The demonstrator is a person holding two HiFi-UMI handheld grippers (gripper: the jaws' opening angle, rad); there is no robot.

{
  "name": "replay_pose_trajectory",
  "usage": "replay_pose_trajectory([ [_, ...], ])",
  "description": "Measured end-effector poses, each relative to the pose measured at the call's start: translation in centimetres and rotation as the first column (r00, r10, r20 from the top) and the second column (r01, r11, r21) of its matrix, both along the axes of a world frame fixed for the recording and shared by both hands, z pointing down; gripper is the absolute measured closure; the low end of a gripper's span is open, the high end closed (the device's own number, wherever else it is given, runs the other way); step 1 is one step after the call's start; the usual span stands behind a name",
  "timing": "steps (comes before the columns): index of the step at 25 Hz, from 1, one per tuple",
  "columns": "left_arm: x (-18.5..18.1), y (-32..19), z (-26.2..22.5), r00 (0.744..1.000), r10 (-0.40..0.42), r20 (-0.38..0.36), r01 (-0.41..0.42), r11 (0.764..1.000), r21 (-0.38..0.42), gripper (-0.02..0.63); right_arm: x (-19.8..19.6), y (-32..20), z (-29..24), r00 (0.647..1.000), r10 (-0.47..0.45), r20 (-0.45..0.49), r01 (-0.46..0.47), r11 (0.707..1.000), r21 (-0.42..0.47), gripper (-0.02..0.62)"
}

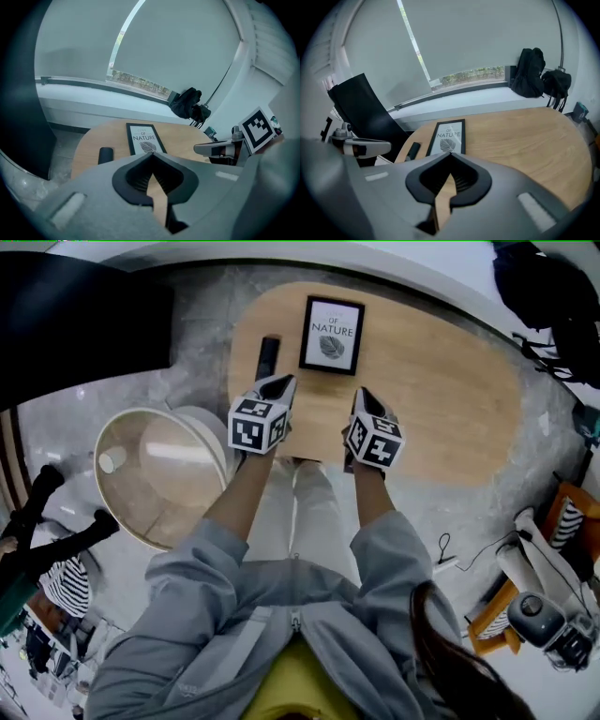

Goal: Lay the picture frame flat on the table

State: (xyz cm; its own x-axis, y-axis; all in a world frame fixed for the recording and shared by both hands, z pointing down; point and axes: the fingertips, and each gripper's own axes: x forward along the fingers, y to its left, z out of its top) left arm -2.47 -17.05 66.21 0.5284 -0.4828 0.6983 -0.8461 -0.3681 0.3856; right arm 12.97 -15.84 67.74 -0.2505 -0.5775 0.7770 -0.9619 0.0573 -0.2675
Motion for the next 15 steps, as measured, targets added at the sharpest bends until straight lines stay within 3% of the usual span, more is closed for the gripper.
replay_pose_trajectory([
  [8,-1.1,5.2,-9.0,1.0,-0.016,0.005,0.016,0.997,0.07,0.604,-1.2,5.5,-8.9,0.999,-0.03,-0.022,0.031,0.998,0.057,0.595],
  [12,-0.9,5.9,-15.7,0.999,-0.033,0.0,0.033,0.986,0.162,0.604,-0.8,6.5,-15.6,0.999,-0.041,-0.035,0.046,0.987,0.153,0.597],
  [15,-0.7,5.5,-21.2,0.999,-0.052,-0.005,0.052,0.964,0.26,0.604,-0.2,6.4,-21.2,0.998,-0.042,-0.048,0.053,0.963,0.262,0.596],
])
